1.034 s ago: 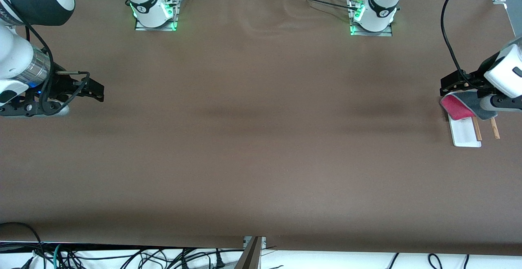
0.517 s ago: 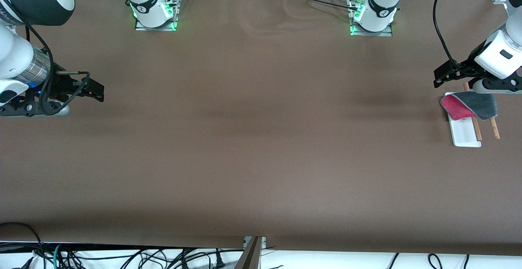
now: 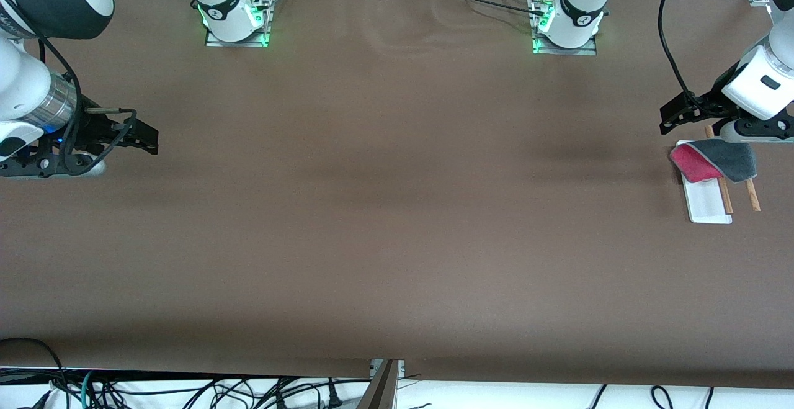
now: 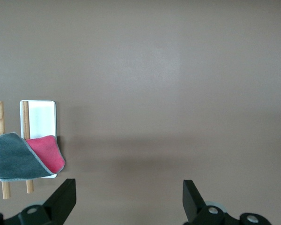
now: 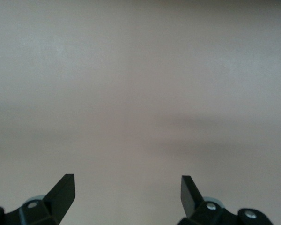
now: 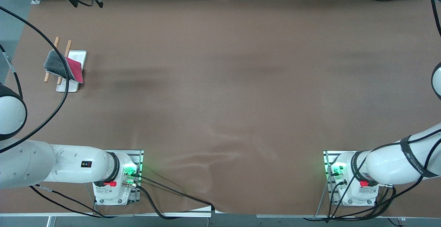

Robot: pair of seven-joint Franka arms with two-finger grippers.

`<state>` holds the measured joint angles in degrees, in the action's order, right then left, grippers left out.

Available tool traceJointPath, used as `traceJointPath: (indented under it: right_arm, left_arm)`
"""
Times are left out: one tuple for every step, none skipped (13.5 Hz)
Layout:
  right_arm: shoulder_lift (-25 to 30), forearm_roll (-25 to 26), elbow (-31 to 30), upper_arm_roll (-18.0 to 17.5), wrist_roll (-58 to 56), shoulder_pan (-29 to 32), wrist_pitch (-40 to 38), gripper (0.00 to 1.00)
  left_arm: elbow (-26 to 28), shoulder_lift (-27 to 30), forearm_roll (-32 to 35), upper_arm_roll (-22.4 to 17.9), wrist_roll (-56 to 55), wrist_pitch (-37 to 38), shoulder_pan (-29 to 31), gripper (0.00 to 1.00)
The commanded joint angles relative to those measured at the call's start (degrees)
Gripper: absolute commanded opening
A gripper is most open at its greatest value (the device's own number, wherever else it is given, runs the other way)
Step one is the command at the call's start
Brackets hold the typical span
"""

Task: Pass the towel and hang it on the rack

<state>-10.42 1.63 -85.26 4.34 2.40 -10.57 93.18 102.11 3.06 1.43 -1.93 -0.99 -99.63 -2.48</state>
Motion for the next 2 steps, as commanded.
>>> traceJointPath:
  right_arm:
    - [0.8,0.3,-0.1,-0.1,0.7,0.0,-0.4,1.00]
    - [0.8,0.3,0.0,-0.1,0.7,0.0,-0.4,1.00]
  left_arm:
    - [-1.4,-0.9,-0.6,1.7,-0.5,0.0,1.7,1.00]
    - [-1.4,-0.8,-0.6,2.0,-0.5,0.0,1.7,1.00]
